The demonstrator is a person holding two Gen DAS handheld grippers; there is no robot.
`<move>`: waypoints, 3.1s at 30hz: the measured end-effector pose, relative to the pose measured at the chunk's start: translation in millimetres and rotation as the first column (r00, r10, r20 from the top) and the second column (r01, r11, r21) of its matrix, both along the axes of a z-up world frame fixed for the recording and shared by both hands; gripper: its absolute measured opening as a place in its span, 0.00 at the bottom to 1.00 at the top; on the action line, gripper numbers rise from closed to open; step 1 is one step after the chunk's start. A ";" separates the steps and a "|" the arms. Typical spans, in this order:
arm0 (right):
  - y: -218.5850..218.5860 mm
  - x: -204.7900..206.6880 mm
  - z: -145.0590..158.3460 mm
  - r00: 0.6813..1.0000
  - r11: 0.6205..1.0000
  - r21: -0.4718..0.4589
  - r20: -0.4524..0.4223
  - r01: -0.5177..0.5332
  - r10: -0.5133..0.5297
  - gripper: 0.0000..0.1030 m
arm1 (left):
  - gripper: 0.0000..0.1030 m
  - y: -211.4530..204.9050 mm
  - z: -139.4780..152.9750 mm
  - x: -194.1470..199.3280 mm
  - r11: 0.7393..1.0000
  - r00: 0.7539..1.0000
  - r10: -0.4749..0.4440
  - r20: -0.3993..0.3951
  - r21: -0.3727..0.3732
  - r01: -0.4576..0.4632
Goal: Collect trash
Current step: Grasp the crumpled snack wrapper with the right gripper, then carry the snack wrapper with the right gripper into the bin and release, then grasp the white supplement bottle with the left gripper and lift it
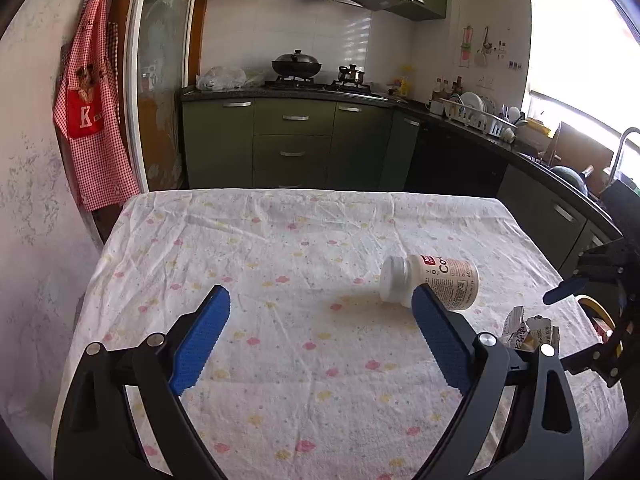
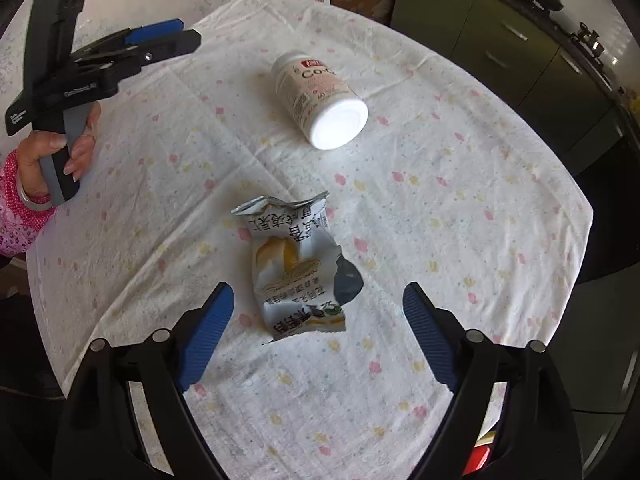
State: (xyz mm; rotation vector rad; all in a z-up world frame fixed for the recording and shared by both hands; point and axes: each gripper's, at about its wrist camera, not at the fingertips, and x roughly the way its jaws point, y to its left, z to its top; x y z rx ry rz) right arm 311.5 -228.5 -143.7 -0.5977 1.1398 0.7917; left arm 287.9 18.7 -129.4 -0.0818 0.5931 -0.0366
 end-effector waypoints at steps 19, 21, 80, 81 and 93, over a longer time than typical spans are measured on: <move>34.0 -1.5 -14.3 0.999 0.997 -0.065 -0.017 -0.035 0.034 0.46 | 0.89 -1.4 -5.6 4.4 1.000 1.000 -0.011 -0.028 -0.022 0.011; 30.8 -9.5 -12.8 1.000 0.997 -0.068 0.007 -0.022 0.023 0.45 | 0.89 -1.8 -5.9 4.5 1.000 0.999 -0.011 -0.030 -0.021 0.010; -152.0 -128.7 -9.7 0.701 0.607 0.455 -0.054 0.652 -0.712 0.77 | 0.95 -74.0 11.4 14.4 0.980 0.973 -0.187 -0.136 0.045 0.195; -152.3 -128.6 -10.2 0.701 0.605 0.460 -0.057 0.650 -0.711 0.77 | 0.95 -82.1 10.2 19.0 0.979 0.973 -0.184 -0.137 0.060 0.194; -169.4 -135.5 -10.8 0.706 0.571 0.514 -0.099 0.639 -0.701 0.78 | 0.95 -116.1 -17.9 75.9 0.984 0.973 -0.066 -0.223 0.145 0.101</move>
